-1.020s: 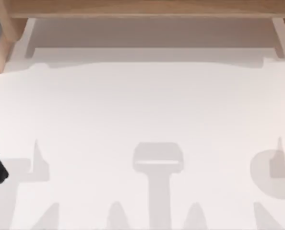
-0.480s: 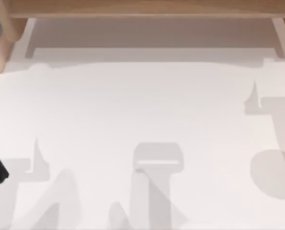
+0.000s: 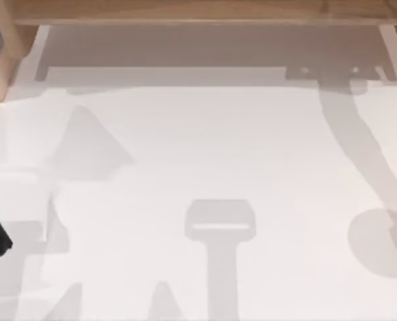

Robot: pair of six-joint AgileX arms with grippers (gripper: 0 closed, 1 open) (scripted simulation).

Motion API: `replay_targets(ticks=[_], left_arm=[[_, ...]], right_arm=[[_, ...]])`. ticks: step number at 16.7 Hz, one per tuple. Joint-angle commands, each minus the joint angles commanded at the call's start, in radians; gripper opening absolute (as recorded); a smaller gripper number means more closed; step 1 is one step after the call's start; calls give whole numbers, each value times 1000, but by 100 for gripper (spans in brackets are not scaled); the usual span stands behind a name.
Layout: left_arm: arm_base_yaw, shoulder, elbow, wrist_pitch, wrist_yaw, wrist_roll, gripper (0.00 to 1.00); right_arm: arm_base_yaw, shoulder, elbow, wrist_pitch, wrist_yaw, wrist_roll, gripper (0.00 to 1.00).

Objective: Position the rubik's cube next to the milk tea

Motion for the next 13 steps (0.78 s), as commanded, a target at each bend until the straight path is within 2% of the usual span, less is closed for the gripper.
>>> replay_targets(ticks=[4,13], left_arm=[[0,0,0,0,0,0,100],[0,0,0,0,0,0,100]], right_arm=[[33,158,154,17,35,3,100],[28,208,210,12,31,4,100]])
